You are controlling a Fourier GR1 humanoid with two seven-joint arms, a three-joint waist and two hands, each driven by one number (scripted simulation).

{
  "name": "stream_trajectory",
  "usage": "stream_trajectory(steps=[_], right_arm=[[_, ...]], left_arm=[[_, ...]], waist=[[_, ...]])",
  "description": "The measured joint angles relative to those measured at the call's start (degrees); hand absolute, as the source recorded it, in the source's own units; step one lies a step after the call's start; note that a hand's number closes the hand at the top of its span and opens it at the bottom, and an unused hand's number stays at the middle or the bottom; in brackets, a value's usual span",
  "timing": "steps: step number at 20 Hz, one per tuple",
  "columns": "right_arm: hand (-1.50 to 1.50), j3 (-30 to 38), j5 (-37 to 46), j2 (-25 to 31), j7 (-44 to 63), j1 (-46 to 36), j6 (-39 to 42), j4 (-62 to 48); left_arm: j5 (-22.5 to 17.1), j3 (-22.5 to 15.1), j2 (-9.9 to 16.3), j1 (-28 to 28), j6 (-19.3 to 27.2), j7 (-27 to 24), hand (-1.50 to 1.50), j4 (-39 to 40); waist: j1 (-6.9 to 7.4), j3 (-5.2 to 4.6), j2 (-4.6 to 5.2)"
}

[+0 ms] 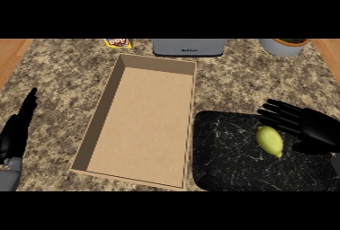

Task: Pick the lemon from the tray and place it in the cardboard box

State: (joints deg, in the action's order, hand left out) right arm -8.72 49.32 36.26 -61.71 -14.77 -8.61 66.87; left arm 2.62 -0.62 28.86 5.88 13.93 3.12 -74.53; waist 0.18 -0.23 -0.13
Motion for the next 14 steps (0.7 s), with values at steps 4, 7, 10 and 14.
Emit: stream_trajectory(steps=[4, 7, 10, 14], right_arm=[[-1.5, -0.9, -0.18, 0.4, -0.96, 0.45, 0.48, 1.47], [-1.5, -1.63, -0.18, 0.78, -1.65, 2.68, -0.18, 3.89], [-1.5, -1.63, -0.56, 1.45, -2.26, 4.15, -0.64, 5.03], [-1.5, -1.51, 0.99, 1.93, -0.99, 7.3, -1.31, 9.22]], left_arm=[[0.28, 0.76, -0.49, -0.42, -0.66, -0.18, 0.0, -0.53], [0.53, 1.49, -0.38, -0.31, -1.22, -0.54, 0.0, 0.16], [0.86, 1.78, -0.38, -1.14, -1.77, 0.2, 0.0, -1.47], [1.7, 2.88, -1.06, -0.72, -2.45, -0.5, 0.0, -0.21]], waist=[[-0.03, -0.02, -0.03], [-0.18, -0.12, -0.11], [-0.09, -0.16, -0.16], [-0.27, -0.11, -0.12]])
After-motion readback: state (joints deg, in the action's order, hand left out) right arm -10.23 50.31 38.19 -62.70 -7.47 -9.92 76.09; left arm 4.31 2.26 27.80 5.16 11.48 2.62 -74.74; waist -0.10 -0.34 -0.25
